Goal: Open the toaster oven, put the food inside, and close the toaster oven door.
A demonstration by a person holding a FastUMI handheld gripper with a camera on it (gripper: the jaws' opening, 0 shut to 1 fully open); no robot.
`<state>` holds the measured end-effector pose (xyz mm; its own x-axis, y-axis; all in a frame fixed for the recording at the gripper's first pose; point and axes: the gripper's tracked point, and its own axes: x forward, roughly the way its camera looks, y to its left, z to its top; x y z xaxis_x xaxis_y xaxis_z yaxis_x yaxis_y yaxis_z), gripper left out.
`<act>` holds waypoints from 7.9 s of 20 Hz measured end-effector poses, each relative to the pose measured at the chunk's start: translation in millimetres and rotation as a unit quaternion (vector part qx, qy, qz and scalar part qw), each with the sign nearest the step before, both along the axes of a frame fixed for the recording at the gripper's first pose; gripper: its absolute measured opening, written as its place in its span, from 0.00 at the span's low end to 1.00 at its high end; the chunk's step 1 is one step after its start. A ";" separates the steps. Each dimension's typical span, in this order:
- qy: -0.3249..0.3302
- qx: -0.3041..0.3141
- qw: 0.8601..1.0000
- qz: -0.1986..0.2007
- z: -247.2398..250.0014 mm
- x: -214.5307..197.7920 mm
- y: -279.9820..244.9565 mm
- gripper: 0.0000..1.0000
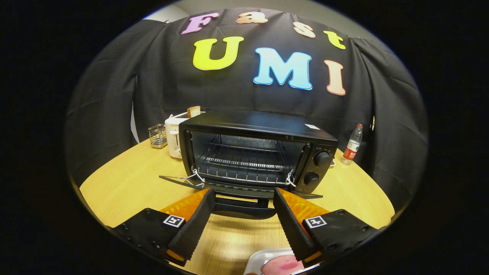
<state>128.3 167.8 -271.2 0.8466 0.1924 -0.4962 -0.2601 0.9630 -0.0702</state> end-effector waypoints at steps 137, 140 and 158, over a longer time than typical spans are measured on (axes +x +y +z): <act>0.221 0.566 0.664 -0.436 -58.8 90.8 28.9 0.02; 0.220 0.575 0.655 -0.438 -59.0 98.1 32.9 0.02; 0.199 0.558 0.729 -0.342 -7.7 76.1 35.6 0.97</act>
<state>204.5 203.4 -278.9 0.7658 0.2644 -0.5861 0.5220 0.2767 0.8068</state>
